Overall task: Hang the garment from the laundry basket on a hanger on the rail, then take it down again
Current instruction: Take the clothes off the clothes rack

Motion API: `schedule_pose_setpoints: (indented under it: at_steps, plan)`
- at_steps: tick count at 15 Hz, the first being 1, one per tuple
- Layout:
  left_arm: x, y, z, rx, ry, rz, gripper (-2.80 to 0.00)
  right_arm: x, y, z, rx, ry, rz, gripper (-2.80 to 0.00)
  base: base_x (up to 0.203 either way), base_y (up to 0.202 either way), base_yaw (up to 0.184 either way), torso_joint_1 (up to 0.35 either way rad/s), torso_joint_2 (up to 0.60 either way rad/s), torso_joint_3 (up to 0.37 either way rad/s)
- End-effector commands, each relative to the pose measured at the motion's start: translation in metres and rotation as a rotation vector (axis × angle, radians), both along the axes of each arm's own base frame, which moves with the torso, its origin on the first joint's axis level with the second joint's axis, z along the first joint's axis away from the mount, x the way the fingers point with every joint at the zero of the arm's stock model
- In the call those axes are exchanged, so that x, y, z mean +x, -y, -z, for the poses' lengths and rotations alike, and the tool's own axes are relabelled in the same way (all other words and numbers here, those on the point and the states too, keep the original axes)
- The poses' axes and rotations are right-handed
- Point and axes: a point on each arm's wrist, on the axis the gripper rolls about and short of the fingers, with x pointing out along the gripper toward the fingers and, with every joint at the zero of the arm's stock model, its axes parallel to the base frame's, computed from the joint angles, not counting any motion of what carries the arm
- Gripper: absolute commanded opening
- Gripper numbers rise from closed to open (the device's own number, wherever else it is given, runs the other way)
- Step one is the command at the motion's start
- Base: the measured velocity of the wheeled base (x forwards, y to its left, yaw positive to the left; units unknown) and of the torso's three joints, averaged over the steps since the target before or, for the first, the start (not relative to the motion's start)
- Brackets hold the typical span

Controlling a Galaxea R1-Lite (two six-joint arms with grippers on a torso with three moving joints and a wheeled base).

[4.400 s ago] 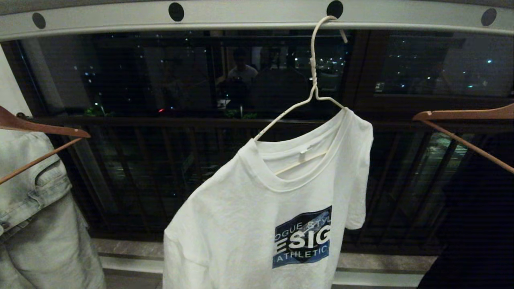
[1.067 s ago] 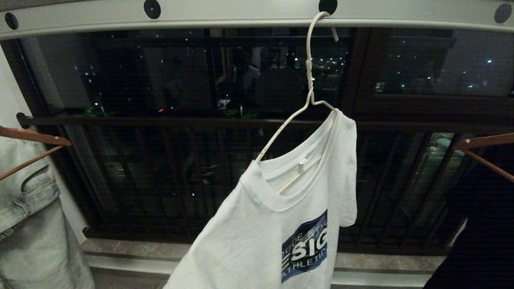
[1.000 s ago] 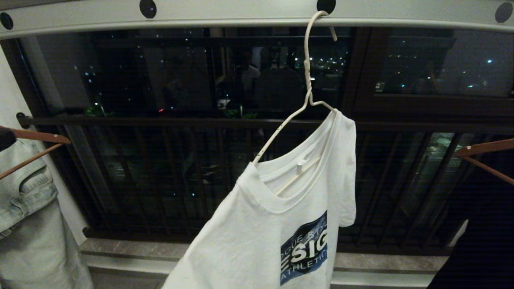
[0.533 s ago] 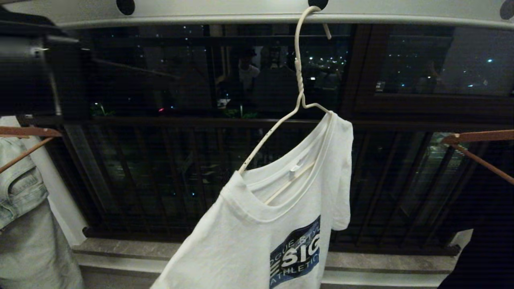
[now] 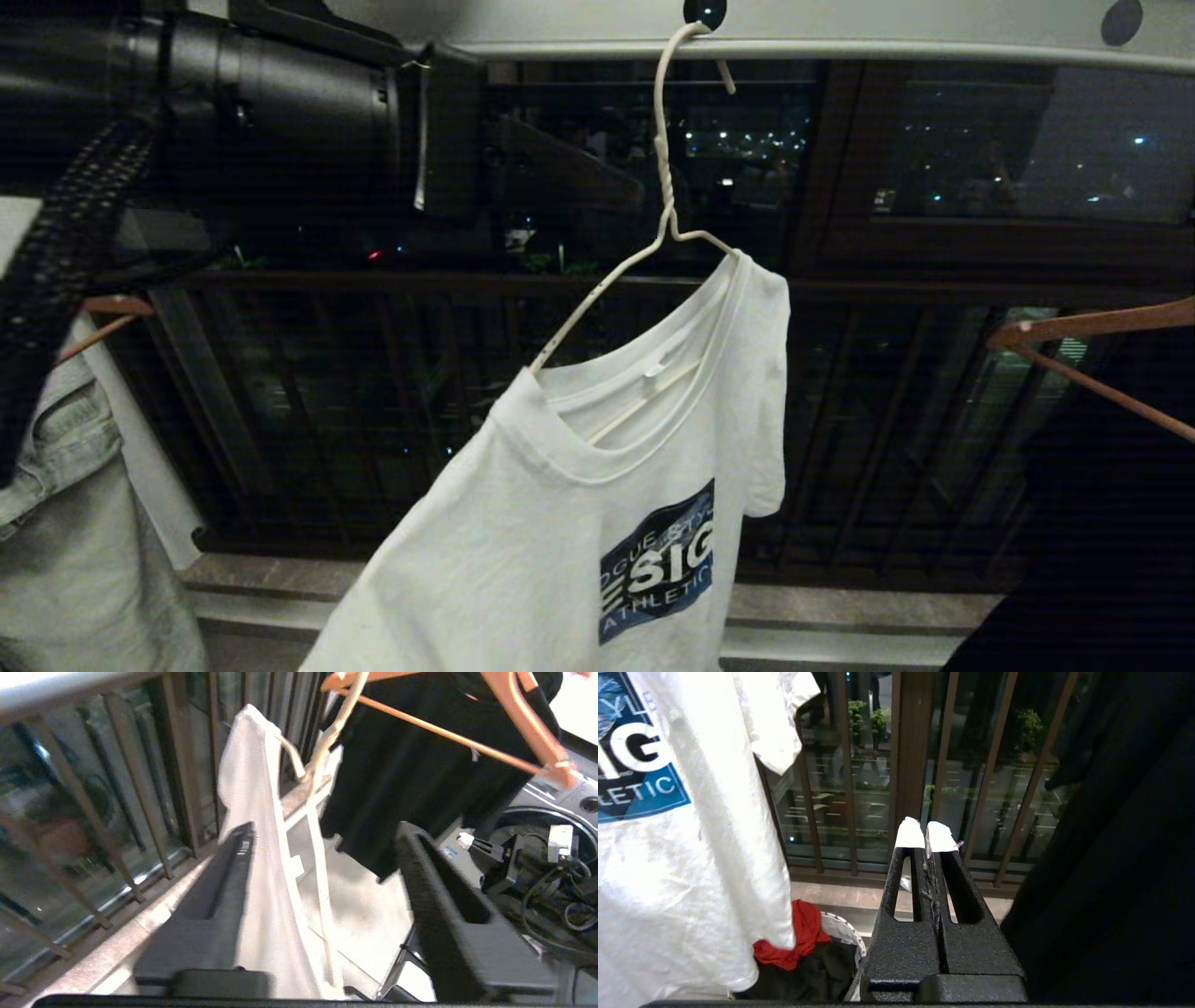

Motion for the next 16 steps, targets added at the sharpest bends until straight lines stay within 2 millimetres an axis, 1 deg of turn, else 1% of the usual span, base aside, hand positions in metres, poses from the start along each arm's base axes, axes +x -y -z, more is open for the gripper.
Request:
schedule_pose_setpoints:
  at_steps: [1,4,7,9,13,14,16]
  plan:
    - [0.014,0.022,0.009,0.026,-0.025,0.002,0.0,0.0,0.0,0.0,0.001,-0.002,0.0,-2.8,0.0,0.0,0.0,0.0,0.0,0.0]
    - [0.034,0.048,0.018,0.038,0.006,-0.083,0.0,0.0,0.0,0.0,0.001,-0.002,0.0,-2.8,0.0,0.0,0.0,0.0,0.0,0.0]
    - [0.047,0.071,0.023,0.013,0.058,-0.116,0.0,0.0,0.0,0.0,0.001,-0.002,0.0,-2.8,0.0,0.0,0.0,0.0,0.0,0.0]
    - [0.056,0.08,0.026,0.02,0.067,-0.152,0.0,0.0,0.0,0.0,0.0,-0.001,0.0,-2.8,0.0,0.0,0.0,0.0,0.0,0.0]
    - [0.074,0.096,0.037,0.048,0.081,-0.161,0.0,0.0,0.0,0.0,0.001,-0.002,0.0,-2.8,0.0,0.0,0.0,0.0,0.0,0.0]
    - [0.079,0.1,0.038,0.044,0.084,-0.161,-2.8,0.0,0.0,0.0,0.001,-0.003,0.0,-2.8,0.0,0.0,0.0,0.0,0.0,0.0]
    - [0.083,0.105,0.038,0.03,0.096,-0.152,-2.8,0.0,0.0,0.0,0.001,-0.002,0.0,-2.8,0.0,0.0,0.0,0.0,0.0,0.0]
